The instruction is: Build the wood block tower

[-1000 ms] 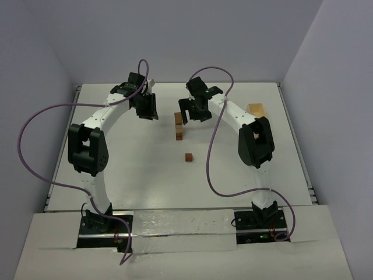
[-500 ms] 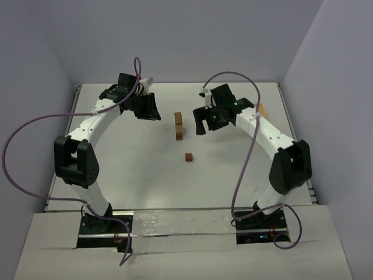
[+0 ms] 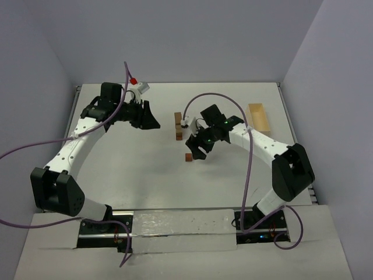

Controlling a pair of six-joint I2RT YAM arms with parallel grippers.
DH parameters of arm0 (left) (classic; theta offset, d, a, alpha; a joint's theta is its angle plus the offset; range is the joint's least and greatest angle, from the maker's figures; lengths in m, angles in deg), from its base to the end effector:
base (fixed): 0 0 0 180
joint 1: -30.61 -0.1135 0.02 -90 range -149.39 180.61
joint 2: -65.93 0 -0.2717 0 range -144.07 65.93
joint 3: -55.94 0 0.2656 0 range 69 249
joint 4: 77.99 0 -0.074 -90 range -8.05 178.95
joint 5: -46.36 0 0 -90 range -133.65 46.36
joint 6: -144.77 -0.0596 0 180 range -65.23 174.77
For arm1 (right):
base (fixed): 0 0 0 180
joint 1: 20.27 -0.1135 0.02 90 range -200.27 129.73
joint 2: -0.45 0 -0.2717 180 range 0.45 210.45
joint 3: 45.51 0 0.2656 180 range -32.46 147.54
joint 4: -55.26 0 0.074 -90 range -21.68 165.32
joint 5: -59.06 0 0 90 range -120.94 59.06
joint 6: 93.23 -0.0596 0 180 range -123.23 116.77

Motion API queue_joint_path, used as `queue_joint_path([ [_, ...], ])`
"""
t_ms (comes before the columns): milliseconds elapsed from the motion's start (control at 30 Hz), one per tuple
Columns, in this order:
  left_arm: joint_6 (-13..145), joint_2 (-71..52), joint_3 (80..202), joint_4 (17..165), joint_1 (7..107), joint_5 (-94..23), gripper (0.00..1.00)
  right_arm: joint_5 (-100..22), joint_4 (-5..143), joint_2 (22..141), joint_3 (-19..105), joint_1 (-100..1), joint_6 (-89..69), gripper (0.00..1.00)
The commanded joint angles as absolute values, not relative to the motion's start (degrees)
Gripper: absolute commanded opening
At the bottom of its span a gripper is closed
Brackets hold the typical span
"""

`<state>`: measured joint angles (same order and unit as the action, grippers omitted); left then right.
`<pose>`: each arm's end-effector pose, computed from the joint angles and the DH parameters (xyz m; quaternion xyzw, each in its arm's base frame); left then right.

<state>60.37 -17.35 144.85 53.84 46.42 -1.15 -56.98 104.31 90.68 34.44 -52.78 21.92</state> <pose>0.3156 -0.1312 0.3296 0.2212 0.8369 -0.3956 0.3069 0.2790 0.2088 0.2281 -0.5053 0.7944 0.2334 0.2432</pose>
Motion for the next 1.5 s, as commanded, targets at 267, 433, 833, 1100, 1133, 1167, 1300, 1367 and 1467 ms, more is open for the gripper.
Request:
queue_joint_path([
  [267, 51.4, -13.9, 142.9, 52.3, 46.3, 4.6, 0.48, -48.9, 96.1, 99.6, 36.6, -59.3, 35.5, 0.76],
  [433, 51.1, -14.2, 142.6, 52.0, 46.3, 3.3, 0.47, -46.5, 93.7, 101.9, 36.9, -60.5, 36.6, 0.72],
  [833, 51.8, -14.0, 141.8, 53.1, 46.3, -0.3, 0.45, -44.0, 90.7, 102.7, 33.8, -62.8, 38.3, 0.43],
  [1100, 52.3, -14.1, 142.2, 53.7, 46.3, -1.0, 0.43, -42.9, 92.1, 101.9, 31.9, -63.7, 38.4, 0.16],
  [1133, 52.5, -14.1, 142.1, 53.8, 46.3, -1.2, 0.43, -43.0, 92.7, 101.6, 31.9, -63.7, 38.2, 0.1],
  [1167, 52.7, -14.0, 142.0, 54.1, 46.3, -1.4, 0.42, -43.1, 92.8, 101.1, 31.8, -63.8, 37.7, 0.05],
  [1300, 54.2, -13.0, 140.6, 56.9, 46.3, -2.3, 0.37, -45.0, 93.0, 94.7, 29.7, -63.6, 33.6, 0.0],
  [1367, 54.2, -12.7, 140.2, 57.6, 46.3, -2.2, 0.35, -46.6, 93.3, 91.9, 29.0, -63.6, 31.3, 0.0],
  [1467, 55.8, -12.6, 139.6, 58.5, 46.3, -1.7, 0.35, -50.2, 94.3, 87.9, 28.6, -63.0, 26.4, 0.0],
])
